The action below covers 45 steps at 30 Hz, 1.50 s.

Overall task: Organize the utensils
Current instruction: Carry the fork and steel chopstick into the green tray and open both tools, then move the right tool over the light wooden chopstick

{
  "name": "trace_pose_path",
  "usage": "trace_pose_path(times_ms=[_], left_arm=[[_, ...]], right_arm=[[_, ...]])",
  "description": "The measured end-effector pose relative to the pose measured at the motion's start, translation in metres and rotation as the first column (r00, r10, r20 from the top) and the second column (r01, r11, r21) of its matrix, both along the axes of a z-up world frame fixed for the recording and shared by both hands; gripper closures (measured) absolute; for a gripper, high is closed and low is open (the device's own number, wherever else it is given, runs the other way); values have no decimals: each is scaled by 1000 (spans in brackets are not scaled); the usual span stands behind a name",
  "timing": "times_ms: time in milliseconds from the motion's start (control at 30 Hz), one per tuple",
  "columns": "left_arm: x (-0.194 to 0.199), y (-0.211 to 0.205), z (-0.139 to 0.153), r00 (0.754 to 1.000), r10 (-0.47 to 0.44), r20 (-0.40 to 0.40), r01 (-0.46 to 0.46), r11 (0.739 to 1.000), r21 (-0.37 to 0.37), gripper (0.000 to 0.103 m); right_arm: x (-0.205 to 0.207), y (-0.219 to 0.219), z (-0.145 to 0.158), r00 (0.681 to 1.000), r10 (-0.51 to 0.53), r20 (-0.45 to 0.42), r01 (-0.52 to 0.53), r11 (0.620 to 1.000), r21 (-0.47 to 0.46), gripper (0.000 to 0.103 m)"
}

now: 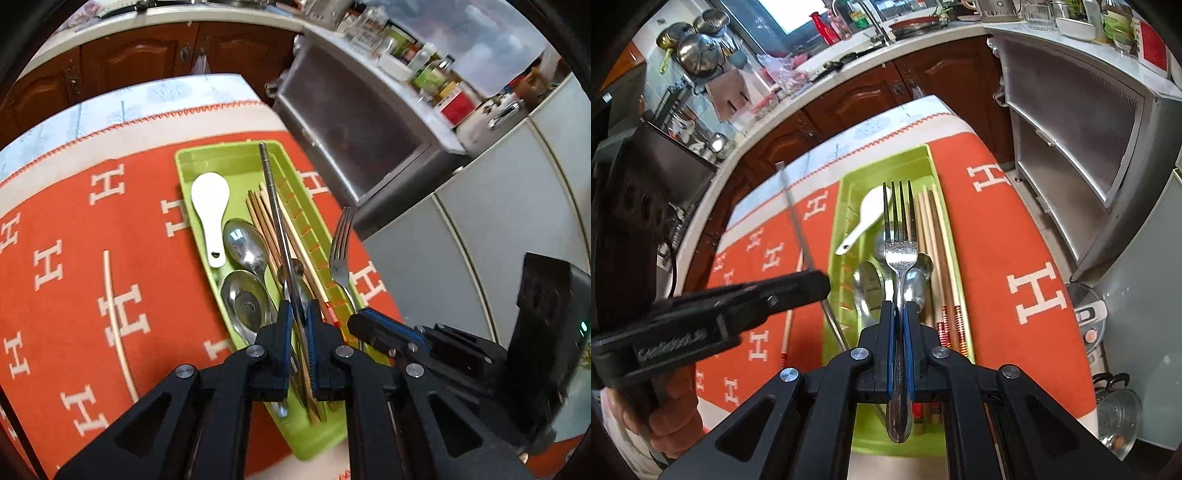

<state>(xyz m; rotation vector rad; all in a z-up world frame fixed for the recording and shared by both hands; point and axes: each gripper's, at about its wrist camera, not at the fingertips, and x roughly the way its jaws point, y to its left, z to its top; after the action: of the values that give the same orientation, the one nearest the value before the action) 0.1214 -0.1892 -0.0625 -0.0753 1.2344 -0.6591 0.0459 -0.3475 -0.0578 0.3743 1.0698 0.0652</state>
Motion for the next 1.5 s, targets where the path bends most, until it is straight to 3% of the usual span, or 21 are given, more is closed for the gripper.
trace_pose_path(times_ms=[100, 267, 500, 700, 900, 1000, 1067, 1167, 1300, 1500], left_arm=[[4, -10, -11, 1000, -6, 8, 6, 999, 52, 97], [1, -10, -21, 1000, -10, -1, 10, 997, 79, 68], [-12, 13, -5, 1000, 2, 21, -4, 995, 95, 65], [-24, 54, 11, 994, 50, 94, -67, 981, 184, 57], [-36, 111, 25, 966, 159, 202, -206, 950, 236, 46], [-38, 143, 27, 945, 235, 229, -289, 926, 243, 40], [-40, 159, 26, 930, 270, 248, -330, 910, 249, 31], [-44, 182, 22, 902, 315, 294, -397, 874, 282, 26], [-47, 199, 8, 884, 347, 315, -441, 841, 313, 19], [-46, 217, -15, 872, 389, 298, -475, 821, 317, 15]], right_arm=[[13, -2, -13, 1000, -4, -28, 3, 999, -35, 98], [31, -10, -26, 998, -28, -52, 26, 999, -40, 96], [33, 2, -15, 999, -4, -32, 3, 1000, -22, 94], [24, 31, 2, 999, 46, -15, -45, 999, 23, 91], [25, 77, 14, 993, 120, 13, -121, 992, 45, 68], [28, 105, 13, 985, 172, 4, -172, 983, 57, 68], [31, 123, 10, 979, 204, -7, -203, 977, 58, 68], [36, 153, 0, 969, 244, -39, -242, 970, 35, 68], [45, 186, -24, 960, 265, -93, -269, 963, -28, 68], [55, 214, -60, 950, 278, -142, -293, 951, -102, 68]])
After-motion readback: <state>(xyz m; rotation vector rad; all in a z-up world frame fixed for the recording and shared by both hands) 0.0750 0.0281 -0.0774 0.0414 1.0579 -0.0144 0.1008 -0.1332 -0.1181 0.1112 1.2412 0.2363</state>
